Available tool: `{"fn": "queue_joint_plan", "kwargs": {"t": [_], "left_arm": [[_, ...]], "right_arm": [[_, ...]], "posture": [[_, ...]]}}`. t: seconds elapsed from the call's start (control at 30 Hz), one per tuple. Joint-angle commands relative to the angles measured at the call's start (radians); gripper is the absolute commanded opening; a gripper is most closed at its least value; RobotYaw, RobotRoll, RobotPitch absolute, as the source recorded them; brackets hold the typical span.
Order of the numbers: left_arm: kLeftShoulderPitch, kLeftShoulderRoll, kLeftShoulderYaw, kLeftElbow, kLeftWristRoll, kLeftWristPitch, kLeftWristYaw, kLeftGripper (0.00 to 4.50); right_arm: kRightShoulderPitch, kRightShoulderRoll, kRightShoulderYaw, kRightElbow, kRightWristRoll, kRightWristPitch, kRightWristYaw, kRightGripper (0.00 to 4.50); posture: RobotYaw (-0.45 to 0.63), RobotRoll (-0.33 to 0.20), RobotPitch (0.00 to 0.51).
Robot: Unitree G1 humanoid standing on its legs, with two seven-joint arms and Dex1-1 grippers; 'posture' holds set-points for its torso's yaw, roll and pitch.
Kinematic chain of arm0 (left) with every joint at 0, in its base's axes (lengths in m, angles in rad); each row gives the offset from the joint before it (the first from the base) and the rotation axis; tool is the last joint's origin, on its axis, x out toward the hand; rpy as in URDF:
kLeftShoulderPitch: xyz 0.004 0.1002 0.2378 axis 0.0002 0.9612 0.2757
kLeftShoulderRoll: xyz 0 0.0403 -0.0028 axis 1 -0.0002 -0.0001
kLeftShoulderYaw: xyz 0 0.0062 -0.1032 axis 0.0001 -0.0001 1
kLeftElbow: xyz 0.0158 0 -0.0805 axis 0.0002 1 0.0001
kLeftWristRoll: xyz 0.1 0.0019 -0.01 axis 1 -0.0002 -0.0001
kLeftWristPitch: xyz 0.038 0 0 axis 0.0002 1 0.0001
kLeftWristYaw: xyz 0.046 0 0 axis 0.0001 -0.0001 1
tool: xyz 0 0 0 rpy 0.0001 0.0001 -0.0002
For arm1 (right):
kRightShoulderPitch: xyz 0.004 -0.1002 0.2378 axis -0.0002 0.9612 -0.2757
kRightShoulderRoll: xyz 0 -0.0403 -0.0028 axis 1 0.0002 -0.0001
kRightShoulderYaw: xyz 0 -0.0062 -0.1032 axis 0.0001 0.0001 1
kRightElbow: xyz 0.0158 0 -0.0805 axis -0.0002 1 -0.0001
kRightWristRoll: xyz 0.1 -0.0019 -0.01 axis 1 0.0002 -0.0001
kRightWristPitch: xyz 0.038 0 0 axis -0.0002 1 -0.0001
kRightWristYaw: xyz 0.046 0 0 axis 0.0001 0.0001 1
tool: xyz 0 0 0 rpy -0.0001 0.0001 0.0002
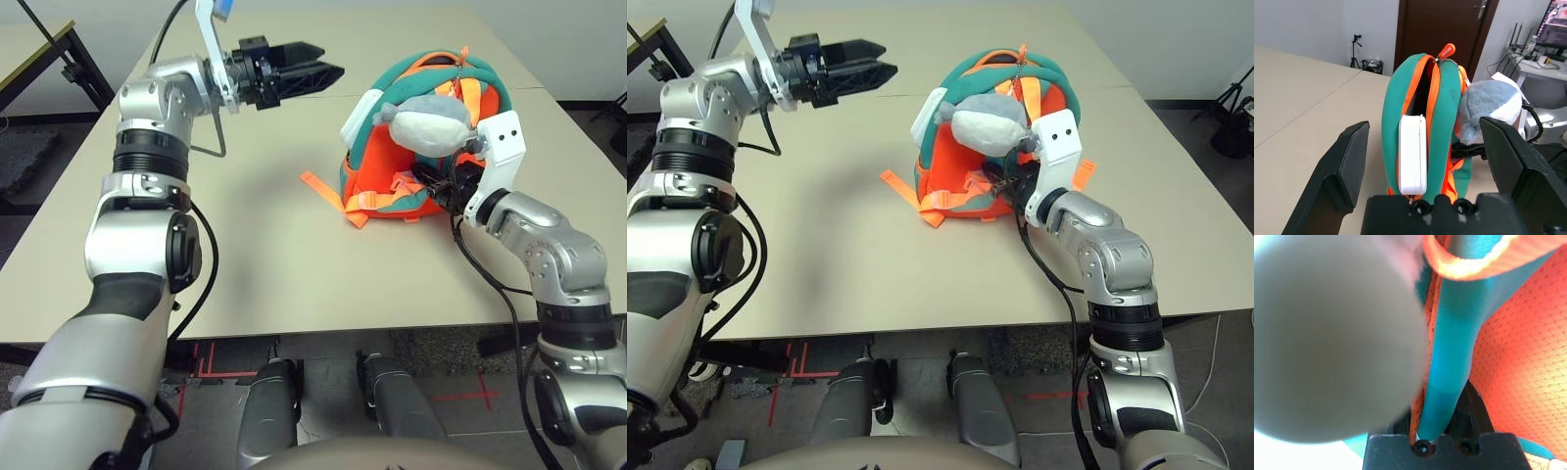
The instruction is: Put the pencil case into the backpack and zip it.
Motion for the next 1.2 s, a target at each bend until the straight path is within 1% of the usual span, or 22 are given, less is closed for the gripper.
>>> {"fn": "queue_joint_plan", "kwargs": {"t": [0.03, 0.1, 0.17, 0.2, 0.23, 0.3, 0.37, 0.63, 0.87, 1.03, 1.2], "left_arm": [[0.040, 0.003, -0.020, -0.064, -0.021, 0.034, 0.015, 3.88], [0.056, -0.001, -0.025, -0.078, -0.022, 0.040, 0.024, 3.19], [0.069, -0.006, -0.034, -0.084, -0.023, 0.041, 0.030, 2.27], [0.073, -0.007, -0.038, -0.084, -0.023, 0.039, 0.032, 1.93], [0.077, -0.009, -0.042, -0.082, -0.023, 0.035, 0.035, 1.45], [0.082, -0.013, -0.048, -0.077, -0.023, 0.031, 0.038, 0.67], [0.084, -0.019, -0.055, -0.066, -0.022, 0.025, 0.041, 0.00], [0.061, -0.050, -0.093, 0.038, 0.017, -0.054, 0.047, 0.00], [0.014, -0.088, -0.123, 0.211, 0.064, -0.160, 0.052, 0.00], [-0.039, -0.134, -0.120, 0.333, 0.090, -0.217, 0.069, 0.00], [-0.086, -0.200, -0.112, 0.450, 0.120, -0.282, 0.144, 0.00]], "right_arm": [[0.013, 0.003, 0.024, 0.038, -0.014, 0.022, 0.003, 0.69], [0.011, 0.003, 0.025, 0.040, -0.015, 0.021, 0.004, 0.69], [0.010, 0.002, 0.026, 0.042, -0.016, 0.019, 0.005, 0.69], [0.009, 0.002, 0.026, 0.043, -0.017, 0.019, 0.005, 0.69], [0.009, 0.002, 0.025, 0.043, -0.017, 0.019, 0.005, 0.69], [0.009, 0.001, 0.025, 0.042, -0.017, 0.020, 0.005, 0.69], [0.010, 0.001, 0.024, 0.040, -0.018, 0.021, 0.005, 0.69], [0.010, 0.005, 0.022, 0.039, -0.021, 0.021, 0.002, 0.69], [0.018, 0.010, 0.018, 0.027, -0.020, 0.024, -0.005, 0.69], [0.024, 0.010, 0.014, 0.020, -0.019, 0.026, -0.009, 0.69], [0.023, 0.012, 0.017, 0.020, -0.021, 0.025, -0.009, 0.69]], "posture": [[-0.18, 0.000, 0.126], [-0.18, 0.000, 0.122], [-0.18, 0.000, 0.123], [-0.18, 0.000, 0.123], [-0.18, 0.000, 0.123], [-0.18, 0.000, 0.122], [-0.18, 0.000, 0.122], [-0.20, 0.000, 0.123], [-0.21, 0.000, 0.125], [-0.22, 0.000, 0.127], [-0.23, 0.000, 0.129]]}}
